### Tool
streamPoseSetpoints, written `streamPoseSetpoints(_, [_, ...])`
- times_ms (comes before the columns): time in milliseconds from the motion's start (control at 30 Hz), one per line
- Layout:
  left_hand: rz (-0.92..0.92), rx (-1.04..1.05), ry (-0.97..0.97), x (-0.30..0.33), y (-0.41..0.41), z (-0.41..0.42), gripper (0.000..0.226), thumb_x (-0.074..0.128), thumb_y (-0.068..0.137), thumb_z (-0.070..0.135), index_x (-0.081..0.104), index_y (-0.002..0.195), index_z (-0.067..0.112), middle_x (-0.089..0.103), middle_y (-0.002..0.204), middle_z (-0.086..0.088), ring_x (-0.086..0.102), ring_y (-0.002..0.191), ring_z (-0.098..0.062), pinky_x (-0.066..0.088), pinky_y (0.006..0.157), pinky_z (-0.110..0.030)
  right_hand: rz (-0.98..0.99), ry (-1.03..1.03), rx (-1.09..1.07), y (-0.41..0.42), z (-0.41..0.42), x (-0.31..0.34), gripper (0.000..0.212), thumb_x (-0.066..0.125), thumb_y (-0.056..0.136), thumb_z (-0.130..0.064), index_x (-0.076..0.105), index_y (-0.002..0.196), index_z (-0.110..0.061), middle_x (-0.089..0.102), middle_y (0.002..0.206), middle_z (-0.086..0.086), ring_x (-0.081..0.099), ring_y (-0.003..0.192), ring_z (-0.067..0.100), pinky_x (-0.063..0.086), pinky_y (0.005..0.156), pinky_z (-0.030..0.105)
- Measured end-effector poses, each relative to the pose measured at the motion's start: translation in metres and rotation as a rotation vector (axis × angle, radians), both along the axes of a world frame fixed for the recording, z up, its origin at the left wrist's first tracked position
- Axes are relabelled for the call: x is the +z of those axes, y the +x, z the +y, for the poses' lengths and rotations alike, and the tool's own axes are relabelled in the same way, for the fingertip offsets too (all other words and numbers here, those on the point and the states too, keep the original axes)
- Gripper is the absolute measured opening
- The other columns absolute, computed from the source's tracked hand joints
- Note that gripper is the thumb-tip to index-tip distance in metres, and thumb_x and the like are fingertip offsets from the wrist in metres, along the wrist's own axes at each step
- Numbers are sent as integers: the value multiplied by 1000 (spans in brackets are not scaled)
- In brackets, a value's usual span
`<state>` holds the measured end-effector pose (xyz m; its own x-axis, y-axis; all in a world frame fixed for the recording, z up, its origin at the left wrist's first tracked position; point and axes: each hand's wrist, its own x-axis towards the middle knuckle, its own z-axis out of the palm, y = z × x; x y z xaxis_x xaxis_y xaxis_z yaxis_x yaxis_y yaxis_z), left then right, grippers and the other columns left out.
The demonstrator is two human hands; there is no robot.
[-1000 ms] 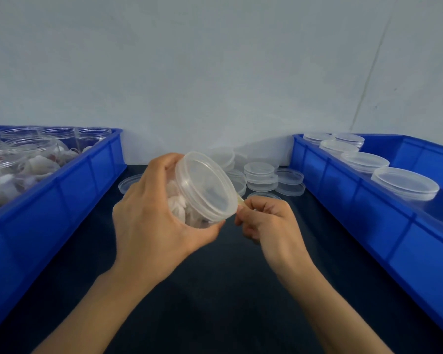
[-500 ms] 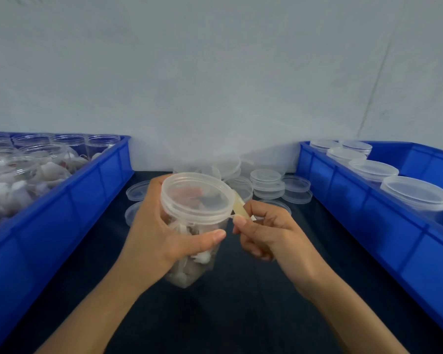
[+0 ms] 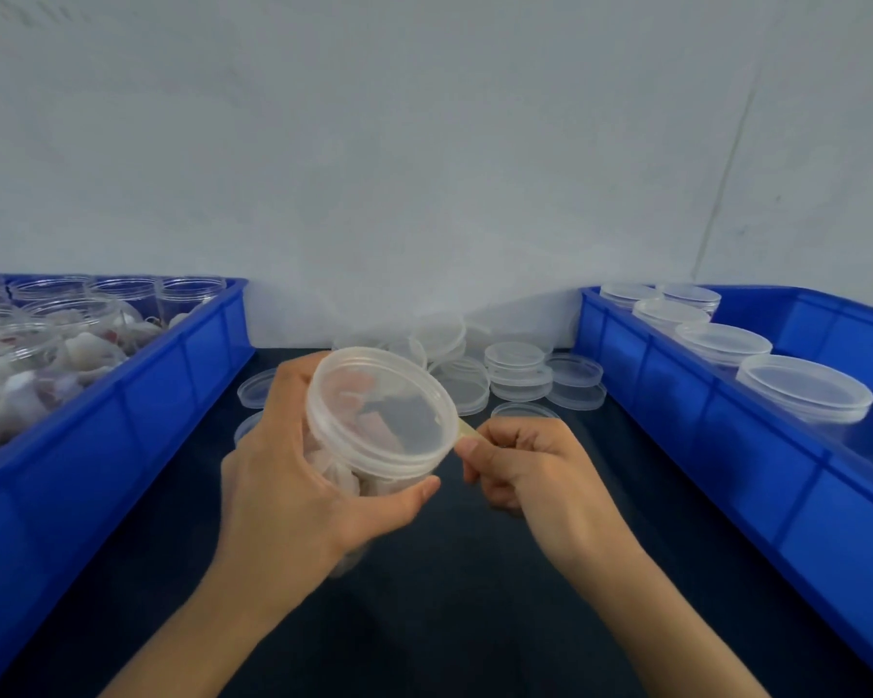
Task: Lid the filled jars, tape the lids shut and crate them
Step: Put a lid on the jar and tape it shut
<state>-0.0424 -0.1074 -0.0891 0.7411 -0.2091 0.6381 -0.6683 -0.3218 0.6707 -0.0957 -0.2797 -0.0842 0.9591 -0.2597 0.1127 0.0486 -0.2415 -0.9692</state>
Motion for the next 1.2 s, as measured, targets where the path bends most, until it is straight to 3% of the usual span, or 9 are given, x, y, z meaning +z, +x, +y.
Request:
streamPoseSetpoints(167, [-112,29,104,6,-5,-1,82,67,39,72,38,112,49,52,110,38,52,97,18,36,73,-1,46,15,-9,-1,-2,2,35,62,91,-18,55,58,-8,34,45,-1,28,42,9,25,47,21])
streamPoseSetpoints(433, [-109,5,112,3,-6,-3,88,70,40,70,47,118,39,53,116,33,51,103,16,36,81,-11,70,48,-10,-2,0,7,26,58,90,-9,58,67,3,33,47,3,26,41,9,25,41,14])
streamPoseSetpoints(567, [-16,-76,40,1,-4,-3,85,73,37,67,45,113,45,53,113,39,51,105,16,40,85,-16,77,89,22,-4,0,10,22,54,91,-4,58,71,4,32,46,2,26,38,5,24,39,12])
streamPoseSetpoints(700, [29,-143,15,-1,0,-3,89,78,37,63,48,117,39,57,113,31,55,108,8,44,88,-20,102,105,35,-5,-1,13,22,50,92,1,57,71,4,32,46,2,26,35,4,23,38,12])
streamPoseSetpoints(900, [354,-401,-80,-9,12,-3,91,83,40,50,48,122,31,65,111,22,62,106,2,47,79,-7,107,65,68,-7,-3,14,26,51,97,-13,57,76,2,33,48,4,27,37,5,23,39,12])
streamPoseSetpoints(1067, [324,-383,8,-9,21,4,92,82,44,55,29,118,42,50,106,41,55,106,15,46,81,-3,135,-3,92,-5,-4,10,29,50,98,-20,61,82,2,50,62,13,35,35,1,29,39,11])
streamPoseSetpoints(1200, [421,-381,4,-12,27,9,85,90,57,47,41,126,34,50,127,20,53,106,15,46,76,-2,180,-56,80,-1,-3,5,31,51,98,-22,61,85,3,56,61,12,34,34,2,29,38,12])
